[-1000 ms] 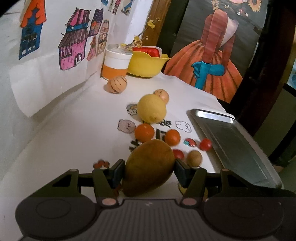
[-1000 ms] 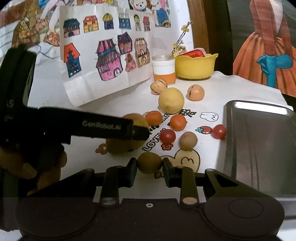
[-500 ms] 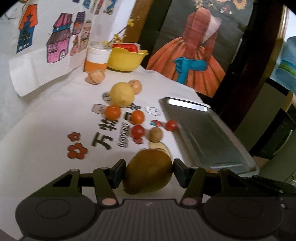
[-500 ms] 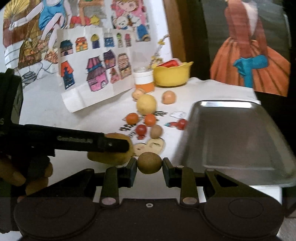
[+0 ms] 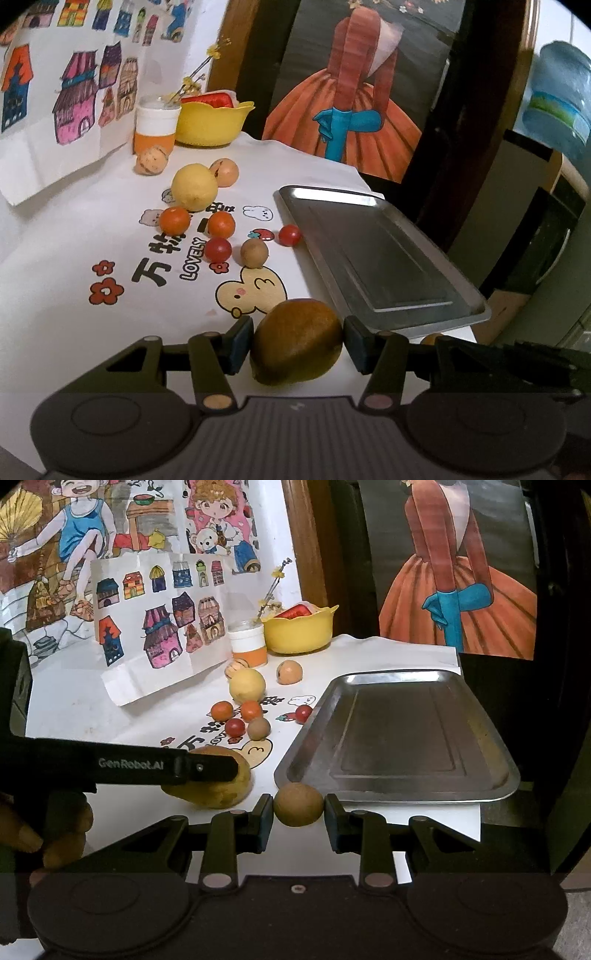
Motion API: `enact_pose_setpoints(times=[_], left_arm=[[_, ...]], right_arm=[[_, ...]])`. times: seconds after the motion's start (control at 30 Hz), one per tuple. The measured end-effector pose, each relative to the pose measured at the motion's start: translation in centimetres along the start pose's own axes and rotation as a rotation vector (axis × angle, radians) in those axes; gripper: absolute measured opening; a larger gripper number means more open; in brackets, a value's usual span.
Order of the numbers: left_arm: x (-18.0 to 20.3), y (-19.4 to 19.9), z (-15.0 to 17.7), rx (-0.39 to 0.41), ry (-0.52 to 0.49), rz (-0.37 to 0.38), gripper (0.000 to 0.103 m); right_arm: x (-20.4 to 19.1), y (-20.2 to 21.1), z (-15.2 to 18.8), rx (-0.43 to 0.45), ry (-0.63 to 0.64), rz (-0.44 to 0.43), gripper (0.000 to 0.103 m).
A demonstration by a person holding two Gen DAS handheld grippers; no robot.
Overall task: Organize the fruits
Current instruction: 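Carry the mango in left tool while right tool carries the small fruit over the tray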
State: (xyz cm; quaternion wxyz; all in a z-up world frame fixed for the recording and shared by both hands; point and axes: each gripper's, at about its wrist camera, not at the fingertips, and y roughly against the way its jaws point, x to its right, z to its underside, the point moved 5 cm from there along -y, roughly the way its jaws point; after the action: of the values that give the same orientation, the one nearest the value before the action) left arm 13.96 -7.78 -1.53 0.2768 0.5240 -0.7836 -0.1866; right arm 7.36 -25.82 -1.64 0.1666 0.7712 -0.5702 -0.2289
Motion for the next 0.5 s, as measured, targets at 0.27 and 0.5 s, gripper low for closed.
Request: enact_pose_setpoints(times=[0.27,0.5], left_arm=[[1.2,-0.7,0.5,-0.03,-0.073,0.0,0.058],[1.5,-1.0,1.3,-0.036,-0.088,-0.004,0.057]], right_arm=[[0.4,0.3,0.1,0.003,-0.017,0.008,0.032],[0.5,0.0,0.3,-0.005,-0.02,0.008,0.032]])
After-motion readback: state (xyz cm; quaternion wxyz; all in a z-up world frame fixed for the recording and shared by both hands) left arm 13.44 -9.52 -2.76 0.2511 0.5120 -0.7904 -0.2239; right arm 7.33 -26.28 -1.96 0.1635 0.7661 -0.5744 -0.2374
